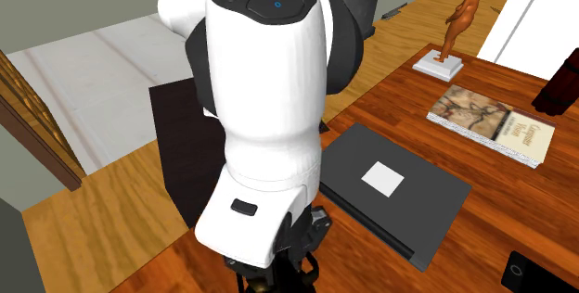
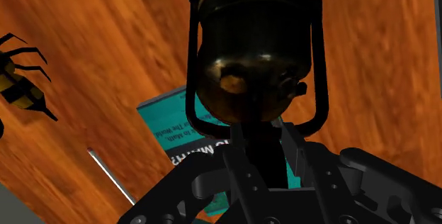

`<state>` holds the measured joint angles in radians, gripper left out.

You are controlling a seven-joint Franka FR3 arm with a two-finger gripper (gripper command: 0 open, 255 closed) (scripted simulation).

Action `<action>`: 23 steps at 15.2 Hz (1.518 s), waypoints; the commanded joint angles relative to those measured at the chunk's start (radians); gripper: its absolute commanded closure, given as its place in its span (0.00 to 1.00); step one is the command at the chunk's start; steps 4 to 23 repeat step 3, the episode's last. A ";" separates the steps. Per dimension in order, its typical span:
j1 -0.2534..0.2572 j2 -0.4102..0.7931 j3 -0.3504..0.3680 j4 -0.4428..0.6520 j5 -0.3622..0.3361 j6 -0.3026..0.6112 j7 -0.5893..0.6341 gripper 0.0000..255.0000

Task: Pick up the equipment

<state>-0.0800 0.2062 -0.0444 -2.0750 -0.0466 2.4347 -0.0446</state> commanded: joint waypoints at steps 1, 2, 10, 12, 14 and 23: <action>-0.001 -0.016 0.000 0.013 0.001 -0.026 -0.003 1.00; -0.001 -0.017 0.000 0.013 0.001 -0.028 -0.003 1.00; -0.001 -0.017 0.000 0.014 0.001 -0.028 -0.003 1.00; -0.001 -0.017 0.000 0.014 0.001 -0.028 -0.003 1.00; -0.001 -0.017 0.000 0.014 0.001 -0.028 -0.003 1.00; -0.001 -0.017 0.000 0.014 0.001 -0.028 -0.003 1.00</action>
